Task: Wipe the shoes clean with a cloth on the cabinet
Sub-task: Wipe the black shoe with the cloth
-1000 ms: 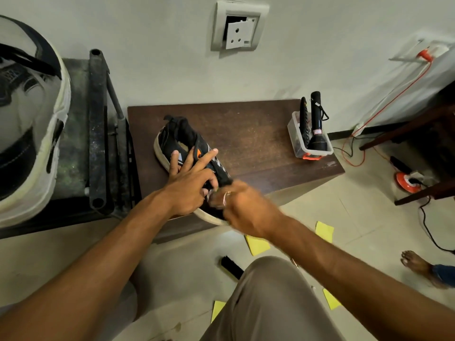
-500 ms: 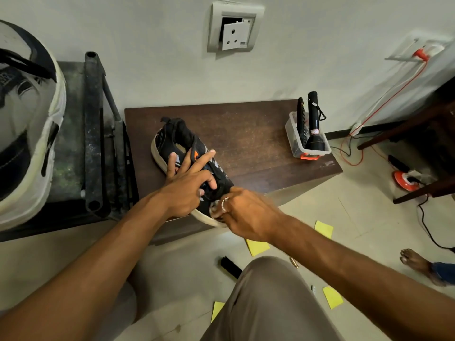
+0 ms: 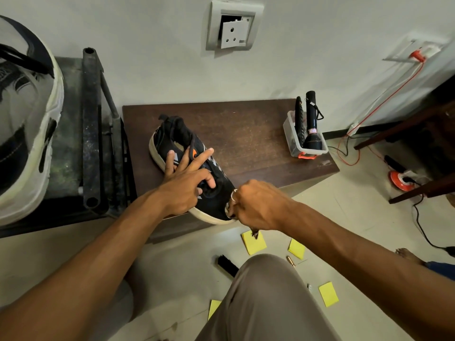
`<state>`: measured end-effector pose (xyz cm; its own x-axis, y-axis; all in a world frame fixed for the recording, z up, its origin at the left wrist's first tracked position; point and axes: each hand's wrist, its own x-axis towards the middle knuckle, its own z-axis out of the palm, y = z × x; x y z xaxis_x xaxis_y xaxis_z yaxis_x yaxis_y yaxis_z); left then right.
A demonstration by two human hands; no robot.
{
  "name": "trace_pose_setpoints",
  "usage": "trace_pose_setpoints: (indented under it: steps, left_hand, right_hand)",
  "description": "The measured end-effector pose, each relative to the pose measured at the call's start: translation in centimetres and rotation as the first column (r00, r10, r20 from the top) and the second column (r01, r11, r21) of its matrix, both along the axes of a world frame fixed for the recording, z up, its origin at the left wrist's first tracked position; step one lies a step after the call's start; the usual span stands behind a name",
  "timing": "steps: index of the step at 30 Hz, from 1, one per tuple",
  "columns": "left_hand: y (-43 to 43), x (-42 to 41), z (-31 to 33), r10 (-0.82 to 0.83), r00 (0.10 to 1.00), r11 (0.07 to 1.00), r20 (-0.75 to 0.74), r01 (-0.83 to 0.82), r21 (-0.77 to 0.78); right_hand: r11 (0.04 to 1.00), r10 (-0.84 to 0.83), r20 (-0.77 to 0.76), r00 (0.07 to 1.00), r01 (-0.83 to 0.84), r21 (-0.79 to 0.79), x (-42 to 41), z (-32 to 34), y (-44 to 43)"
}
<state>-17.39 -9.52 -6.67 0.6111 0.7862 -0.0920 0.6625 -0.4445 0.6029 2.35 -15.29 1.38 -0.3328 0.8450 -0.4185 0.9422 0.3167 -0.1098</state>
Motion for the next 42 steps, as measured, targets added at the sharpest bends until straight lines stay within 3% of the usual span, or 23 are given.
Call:
trace_pose_setpoints:
  steps: [3, 6, 14, 19, 22, 27, 30, 34, 39, 42]
  left_hand:
    - [0.2, -0.1, -0.1, -0.023, 1.000, 1.000, 0.014, 0.024, -0.020]
    - [0.7, -0.7, 0.1, -0.047, 0.996, 0.995, 0.076, 0.054, -0.089]
    - [1.0, -1.2, 0.3, -0.035, 0.992, 0.991, 0.125, 0.050, -0.121]
    - [1.0, -1.0, 0.3, -0.038, 0.995, 0.993, 0.093, 0.048, -0.110]
    - [0.9, -1.0, 0.1, -0.039, 0.995, 0.994, 0.095, 0.048, -0.097]
    - [0.9, -1.0, 0.2, -0.048, 0.996, 0.991, 0.078, 0.057, -0.118]
    - [0.4, -0.5, 0.6, -0.036, 0.999, 0.994, 0.029, 0.039, -0.106]
    - [-0.3, 0.3, 0.0, -0.015, 0.998, 1.000, -0.053, 0.014, -0.013]
    - [-0.5, 0.9, 0.0, 0.015, 0.993, 0.999, -0.114, -0.010, 0.045]
    - [-0.3, 0.8, 0.3, 0.023, 0.995, 0.999, -0.097, -0.021, 0.030]
  right_hand:
    - [1.000, -0.021, -0.190, 0.982, 0.025, 0.019, -1.8, 0.1, 0.8]
    - [0.996, 0.090, -0.295, 0.951, -0.081, 0.043, -3.3, -2.2, -0.7]
    - [0.991, 0.128, -0.129, 0.983, -0.132, -0.021, -1.2, -0.3, -0.1]
    - [0.978, 0.204, -0.225, 0.953, -0.186, 0.098, -2.4, -2.0, -0.8]
    - [0.971, 0.220, -0.130, 0.967, -0.205, 0.120, -2.1, -2.4, -1.8]
    - [0.992, 0.119, -0.011, 0.993, -0.118, 0.050, 0.3, 1.1, -0.1]
    - [0.988, 0.087, -0.129, 0.988, -0.068, 0.142, 0.8, 1.1, 1.1]
    - [0.989, 0.010, -0.153, 0.988, 0.014, 0.150, 1.4, -1.7, -1.1]
    - [0.975, -0.220, -0.174, 0.960, 0.223, -0.002, 1.6, -1.4, -2.8]
    - [0.928, -0.369, -0.280, 0.886, 0.365, -0.067, 1.8, -0.1, -1.8]
